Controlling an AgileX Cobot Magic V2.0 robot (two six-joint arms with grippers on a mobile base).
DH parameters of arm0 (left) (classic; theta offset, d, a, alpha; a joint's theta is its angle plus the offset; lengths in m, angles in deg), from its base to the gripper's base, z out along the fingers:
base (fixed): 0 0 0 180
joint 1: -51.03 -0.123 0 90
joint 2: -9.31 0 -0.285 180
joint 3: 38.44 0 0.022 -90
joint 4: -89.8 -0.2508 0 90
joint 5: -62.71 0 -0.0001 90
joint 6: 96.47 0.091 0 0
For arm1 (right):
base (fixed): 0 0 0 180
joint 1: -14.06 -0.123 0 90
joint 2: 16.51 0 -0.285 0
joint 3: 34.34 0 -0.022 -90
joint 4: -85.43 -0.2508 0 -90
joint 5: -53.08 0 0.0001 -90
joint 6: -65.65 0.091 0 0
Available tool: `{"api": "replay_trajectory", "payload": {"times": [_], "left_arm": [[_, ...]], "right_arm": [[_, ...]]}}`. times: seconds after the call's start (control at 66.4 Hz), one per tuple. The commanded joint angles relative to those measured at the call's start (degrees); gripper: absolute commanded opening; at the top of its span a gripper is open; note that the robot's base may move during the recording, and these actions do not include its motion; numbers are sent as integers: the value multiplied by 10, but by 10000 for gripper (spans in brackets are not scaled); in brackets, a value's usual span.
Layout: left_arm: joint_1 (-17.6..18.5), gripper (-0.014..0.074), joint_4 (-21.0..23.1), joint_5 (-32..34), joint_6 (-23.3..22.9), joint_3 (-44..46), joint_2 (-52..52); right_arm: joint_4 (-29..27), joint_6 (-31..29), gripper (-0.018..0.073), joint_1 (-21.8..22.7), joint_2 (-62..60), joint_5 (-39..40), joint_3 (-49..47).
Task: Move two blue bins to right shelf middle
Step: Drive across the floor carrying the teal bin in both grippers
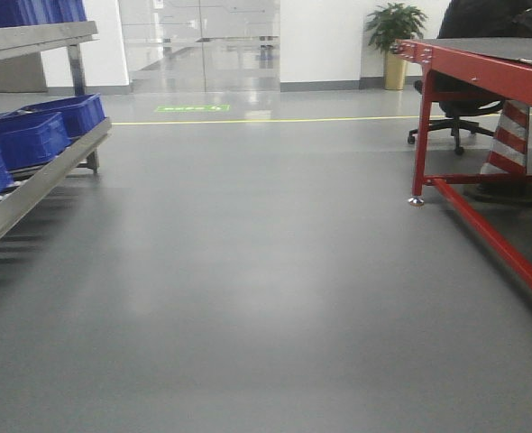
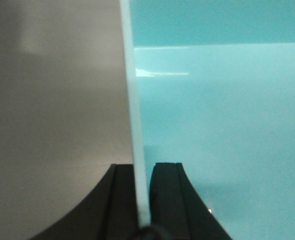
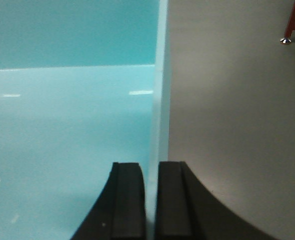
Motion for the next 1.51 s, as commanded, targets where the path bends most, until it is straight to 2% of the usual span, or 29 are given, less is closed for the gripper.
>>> {"api": "replay_trajectory", "payload": {"times": [0.0,1.492], "left_arm": [[3,-111,-11,17,8,6,-6],[3,-111,-11,17,8,6,-6]], "right_arm": [[8,-5,-166,1,-8,31,-5],[8,-5,-166,1,-8,31,-5]]}}
